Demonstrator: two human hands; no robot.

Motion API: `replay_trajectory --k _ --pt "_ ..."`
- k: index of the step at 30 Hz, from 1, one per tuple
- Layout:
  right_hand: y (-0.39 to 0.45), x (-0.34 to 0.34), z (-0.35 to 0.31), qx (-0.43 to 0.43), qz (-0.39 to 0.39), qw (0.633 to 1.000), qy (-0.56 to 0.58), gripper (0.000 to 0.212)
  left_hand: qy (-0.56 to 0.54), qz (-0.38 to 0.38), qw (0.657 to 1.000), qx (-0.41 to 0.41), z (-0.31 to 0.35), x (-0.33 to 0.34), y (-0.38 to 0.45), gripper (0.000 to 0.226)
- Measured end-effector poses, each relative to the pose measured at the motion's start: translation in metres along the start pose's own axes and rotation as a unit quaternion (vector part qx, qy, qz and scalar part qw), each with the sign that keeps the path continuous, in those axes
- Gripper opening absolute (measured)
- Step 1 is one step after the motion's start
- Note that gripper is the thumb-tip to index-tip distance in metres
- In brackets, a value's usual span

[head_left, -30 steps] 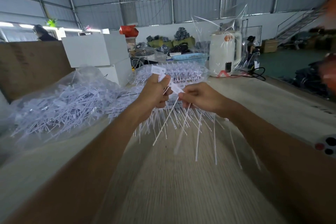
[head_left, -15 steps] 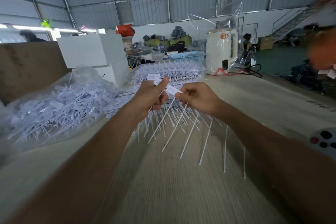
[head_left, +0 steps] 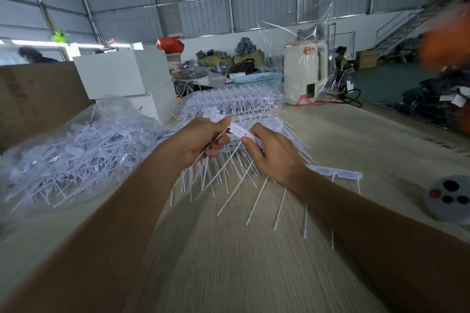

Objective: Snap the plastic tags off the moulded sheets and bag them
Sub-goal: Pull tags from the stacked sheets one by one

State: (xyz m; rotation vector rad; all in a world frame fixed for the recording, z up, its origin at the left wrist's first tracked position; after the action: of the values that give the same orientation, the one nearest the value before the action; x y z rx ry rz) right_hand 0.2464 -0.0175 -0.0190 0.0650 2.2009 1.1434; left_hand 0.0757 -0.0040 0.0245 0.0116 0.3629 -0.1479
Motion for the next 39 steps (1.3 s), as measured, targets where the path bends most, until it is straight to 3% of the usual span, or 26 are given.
replay_trajectory --k 3,6,12,15,19,21,25,29,30,31,32,35,37,39 --pt "0.0 -0.001 -0.001 -0.014 0.016 1.0 -0.006 0.023 0.086 0.058 0.994 0.012 0.008 0.0 -0.001 0.029" --pt "-0.001 -0.003 -0.007 -0.04 0.051 0.998 -0.012 0.019 0.098 0.096 0.991 -0.006 0.012 0.002 -0.001 0.03" --pt "-0.001 -0.003 -0.018 -0.101 0.049 0.992 -0.055 0.016 0.061 0.063 0.994 -0.063 0.013 0.0 -0.01 0.022" --pt "-0.002 -0.002 -0.023 -0.127 0.051 0.988 -0.078 0.015 0.164 0.127 0.978 -0.038 0.022 -0.003 -0.014 0.025" --pt "-0.001 -0.005 -0.02 -0.081 0.088 0.991 -0.059 0.016 0.259 0.164 0.952 0.01 0.039 -0.001 -0.012 0.028" --pt "-0.001 -0.004 -0.017 -0.066 0.096 0.991 -0.061 0.016 0.353 0.183 0.916 0.042 0.044 0.001 -0.012 0.031" --pt "-0.001 -0.001 -0.014 -0.046 0.084 0.993 -0.072 0.017 0.568 0.24 0.78 0.108 0.049 0.013 -0.02 0.028" --pt "0.001 -0.002 -0.007 -0.001 0.09 0.994 -0.06 0.02 0.683 0.293 0.641 0.19 0.064 0.013 -0.034 0.021" --pt "0.002 -0.004 -0.004 0.022 0.091 0.994 -0.052 0.021 0.689 0.308 0.625 0.2 0.069 0.002 -0.037 0.021" --pt "0.002 -0.007 0.0 0.043 0.091 0.994 -0.046 0.023 0.673 0.326 0.63 0.208 0.075 -0.012 -0.039 0.025" --pt "0.003 -0.009 0.002 0.056 0.089 0.994 -0.042 0.025 0.632 0.341 0.662 0.216 0.081 -0.028 -0.041 0.029" --pt "0.003 -0.009 -0.001 0.068 0.067 0.995 -0.017 0.025 0.426 0.279 0.827 0.239 0.077 -0.052 -0.042 0.033" --pt "0.002 -0.008 -0.005 0.06 0.052 0.997 0.0 0.017 0.355 0.205 0.876 0.255 0.06 -0.038 -0.037 0.03" --pt "0.0 -0.009 -0.008 0.046 0.047 0.998 0.018 0.013 0.314 0.168 0.9 0.25 0.043 -0.02 -0.028 0.031"
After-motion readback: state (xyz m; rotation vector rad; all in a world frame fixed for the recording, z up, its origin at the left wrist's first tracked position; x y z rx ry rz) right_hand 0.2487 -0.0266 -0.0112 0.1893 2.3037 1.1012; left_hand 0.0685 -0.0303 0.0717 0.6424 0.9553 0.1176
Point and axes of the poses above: each hand's wrist, its own y-axis towards the middle knuckle, its own x-axis out of the palm, z = x × y, the point moved 4 cm from there along y, towards the middle knuckle, and after that the axes turned 10 degrees about y, right-handed, at the moved point
